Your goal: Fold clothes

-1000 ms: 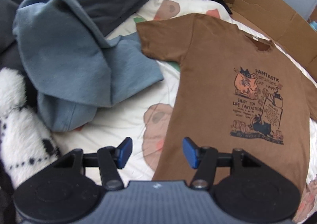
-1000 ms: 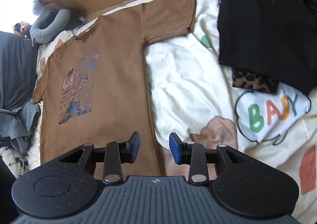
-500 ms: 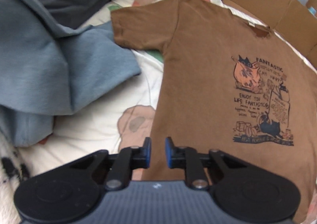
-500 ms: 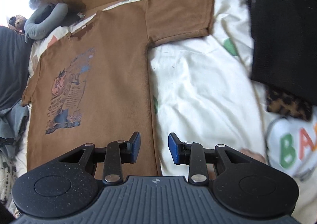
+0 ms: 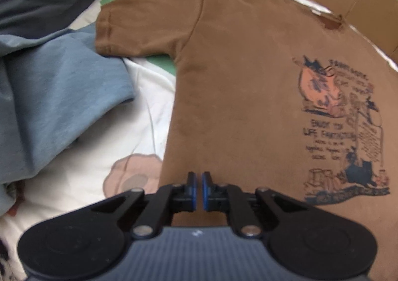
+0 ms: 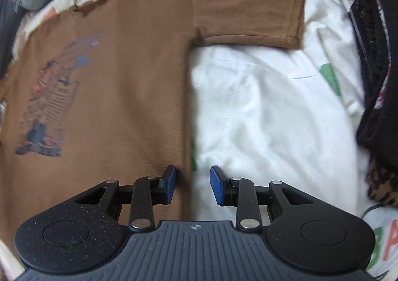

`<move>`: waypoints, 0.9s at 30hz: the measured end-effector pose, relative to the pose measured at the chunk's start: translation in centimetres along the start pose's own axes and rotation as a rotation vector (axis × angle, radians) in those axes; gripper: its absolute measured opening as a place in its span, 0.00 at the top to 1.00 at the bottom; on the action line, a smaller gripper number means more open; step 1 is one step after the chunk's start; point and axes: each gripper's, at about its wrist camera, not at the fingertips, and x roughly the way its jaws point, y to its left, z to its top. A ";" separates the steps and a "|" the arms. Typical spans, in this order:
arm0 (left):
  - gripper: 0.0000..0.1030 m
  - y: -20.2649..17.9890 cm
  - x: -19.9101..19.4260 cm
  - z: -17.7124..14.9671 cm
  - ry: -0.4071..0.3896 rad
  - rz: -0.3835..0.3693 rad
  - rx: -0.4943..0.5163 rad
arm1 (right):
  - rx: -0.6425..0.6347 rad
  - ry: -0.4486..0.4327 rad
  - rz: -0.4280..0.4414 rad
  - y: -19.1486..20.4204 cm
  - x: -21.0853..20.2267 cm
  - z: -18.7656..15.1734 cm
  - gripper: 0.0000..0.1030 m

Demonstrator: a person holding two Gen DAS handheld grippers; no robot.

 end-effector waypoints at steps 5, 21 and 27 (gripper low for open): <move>0.95 0.4 1.5 0.0 0.010 0.027 -0.014 | 0.002 0.012 -0.006 -0.7 -0.1 0.1 0.66; 0.94 -0.4 -0.7 2.7 -0.070 0.039 0.012 | 0.089 -0.071 0.054 -1.2 -2.3 2.8 0.82; 0.92 -2.9 -0.6 5.4 -0.075 0.009 0.049 | 0.168 -0.131 0.077 -2.3 -1.4 5.8 0.69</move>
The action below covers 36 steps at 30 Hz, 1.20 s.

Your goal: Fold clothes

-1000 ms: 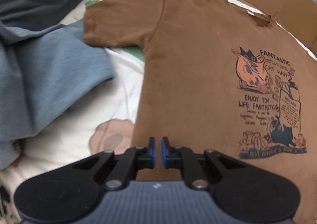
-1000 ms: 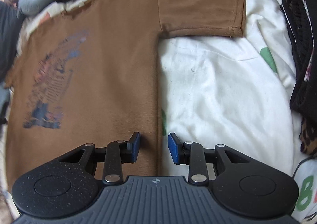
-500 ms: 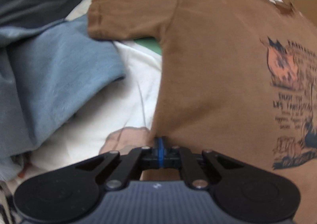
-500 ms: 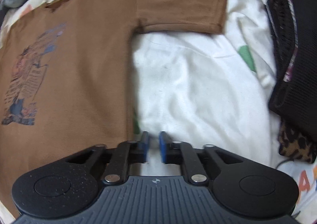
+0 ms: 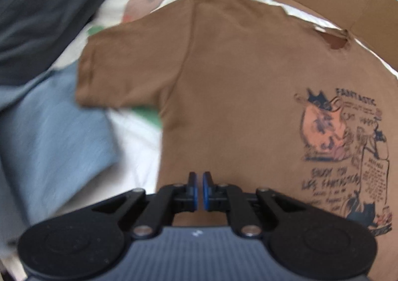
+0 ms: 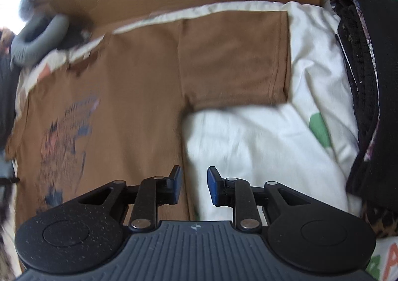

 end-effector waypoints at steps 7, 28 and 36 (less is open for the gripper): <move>0.85 -3.4 0.0 4.7 -0.011 -0.025 0.087 | 0.198 -0.062 -0.002 -4.3 1.1 1.8 0.62; 0.71 -23.3 -1.1 17.7 -0.077 -0.142 0.459 | 0.535 -0.015 0.059 -9.1 2.5 6.8 0.61; 0.71 -30.8 -1.3 17.4 -0.087 -0.246 0.450 | 0.665 0.001 0.039 -10.6 3.5 6.0 0.58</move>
